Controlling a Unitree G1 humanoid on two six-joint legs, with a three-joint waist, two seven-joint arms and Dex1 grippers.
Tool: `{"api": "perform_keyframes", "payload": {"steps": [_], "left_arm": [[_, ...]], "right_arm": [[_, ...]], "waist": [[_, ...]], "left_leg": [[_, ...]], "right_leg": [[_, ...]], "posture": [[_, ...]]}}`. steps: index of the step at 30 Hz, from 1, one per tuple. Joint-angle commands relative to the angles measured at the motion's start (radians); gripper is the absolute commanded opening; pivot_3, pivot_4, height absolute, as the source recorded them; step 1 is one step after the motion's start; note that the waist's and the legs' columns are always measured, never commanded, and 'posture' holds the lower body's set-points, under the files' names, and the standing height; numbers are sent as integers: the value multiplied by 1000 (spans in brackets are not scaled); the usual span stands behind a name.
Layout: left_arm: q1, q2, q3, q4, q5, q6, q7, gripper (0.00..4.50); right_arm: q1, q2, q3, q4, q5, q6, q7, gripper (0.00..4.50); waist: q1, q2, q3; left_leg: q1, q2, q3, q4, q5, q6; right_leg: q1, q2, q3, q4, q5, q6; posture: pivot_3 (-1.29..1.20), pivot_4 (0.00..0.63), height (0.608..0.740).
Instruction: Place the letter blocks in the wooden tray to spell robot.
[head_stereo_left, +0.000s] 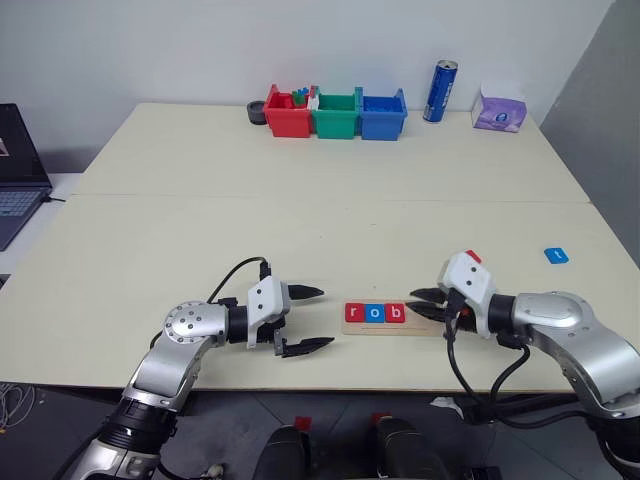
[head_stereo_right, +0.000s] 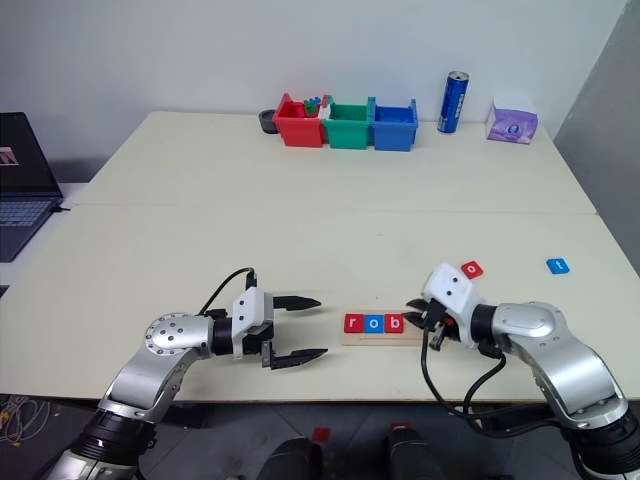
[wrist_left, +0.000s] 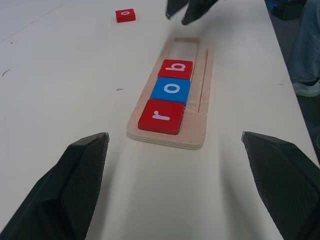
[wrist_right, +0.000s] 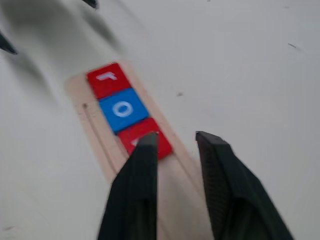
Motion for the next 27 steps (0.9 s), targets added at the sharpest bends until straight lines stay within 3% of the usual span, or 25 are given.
{"api": "perform_keyframes", "payload": {"steps": [1,6,17,20,27], "left_arm": [[0,-4,3,-12,0,-21,7,4500],[-7,-5,-1,-8,2,-23,3,4500],[-17,-6,-5,-16,3,-14,4,4500],[-11,-5,-4,-26,-1,-7,5,4500],[-6,-1,-4,-28,-1,-6,-1,4500]], "right_arm": [[-13,88,-103,89,-70,-85,-185,2619],[-78,146,-148,260,-118,-141,-292,4365],[-190,161,-172,596,-78,-166,-247,4365],[-190,181,-186,614,-66,-161,-259,3816],[-127,206,-183,538,-59,-137,-275,1442]], "waist": [[-1,0,0],[-2,1,0],[-2,1,0],[-2,1,0],[-2,1,0]], "left_leg": [[0,0,0,0,0,0],[0,0,1,0,0,0],[1,0,2,-1,0,0],[1,0,2,-1,0,0],[1,0,2,-1,0,0]], "right_leg": [[0,0,0,0,0,0],[0,0,1,0,0,0],[0,0,1,0,3,-4],[0,0,1,0,2,-4],[0,0,1,0,2,-4]], "posture": [[0,150,740],[0,150,740],[0,150,740],[0,150,740],[0,150,740]]}}
